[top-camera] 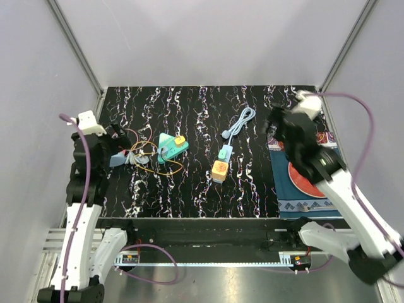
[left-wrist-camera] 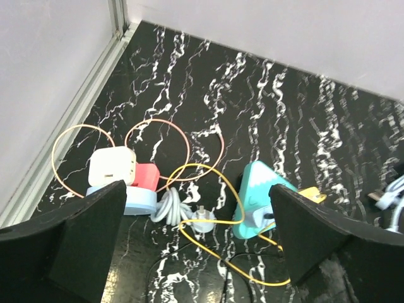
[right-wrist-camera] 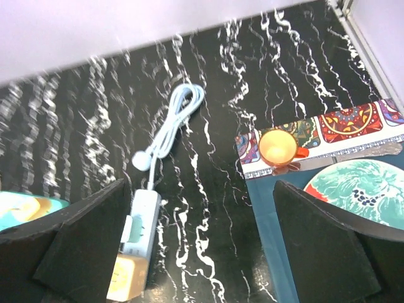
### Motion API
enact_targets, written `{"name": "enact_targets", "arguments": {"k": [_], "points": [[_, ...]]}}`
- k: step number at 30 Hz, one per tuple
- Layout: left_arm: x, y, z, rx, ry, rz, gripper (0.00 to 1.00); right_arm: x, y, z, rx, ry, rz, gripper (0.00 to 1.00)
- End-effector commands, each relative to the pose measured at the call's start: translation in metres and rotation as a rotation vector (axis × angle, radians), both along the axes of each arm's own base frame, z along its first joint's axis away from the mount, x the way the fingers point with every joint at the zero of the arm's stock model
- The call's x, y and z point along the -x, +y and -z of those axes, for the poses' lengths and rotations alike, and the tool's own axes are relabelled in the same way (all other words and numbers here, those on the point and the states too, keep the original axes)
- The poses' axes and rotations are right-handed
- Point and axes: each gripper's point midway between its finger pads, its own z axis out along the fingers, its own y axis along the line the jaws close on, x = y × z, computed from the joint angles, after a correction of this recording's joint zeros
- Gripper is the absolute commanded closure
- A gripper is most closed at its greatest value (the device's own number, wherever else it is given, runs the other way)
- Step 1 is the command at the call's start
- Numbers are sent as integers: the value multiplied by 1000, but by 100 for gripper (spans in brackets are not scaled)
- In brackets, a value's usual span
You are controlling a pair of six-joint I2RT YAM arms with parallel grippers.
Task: Insert the plug
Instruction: Reset both arms
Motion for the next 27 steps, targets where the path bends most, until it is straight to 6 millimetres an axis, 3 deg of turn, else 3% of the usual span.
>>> {"name": "enact_targets", "arguments": {"k": [1, 2, 5, 8, 15, 19, 27], "points": [[36, -5, -56, 111, -121, 2, 1, 46, -41, -49, -184, -341, 72, 0], [43, -3, -62, 101, -140, -5, 1, 69, -57, -68, -245, -437, 77, 0], [73, 1, -92, 54, -255, 2, 1, 97, -78, -74, -253, -521, 83, 0], [102, 9, -112, 43, -351, -33, 1, 114, -93, -74, -229, -559, 99, 0], [145, 28, -122, 54, -452, -136, 1, 128, -112, -69, -154, -583, 132, 0], [153, 34, -124, 60, -476, -164, 1, 129, -113, -62, -134, -588, 130, 1], [149, 34, -120, 64, -468, -169, 1, 125, -110, -55, -112, -582, 118, 0]]}}
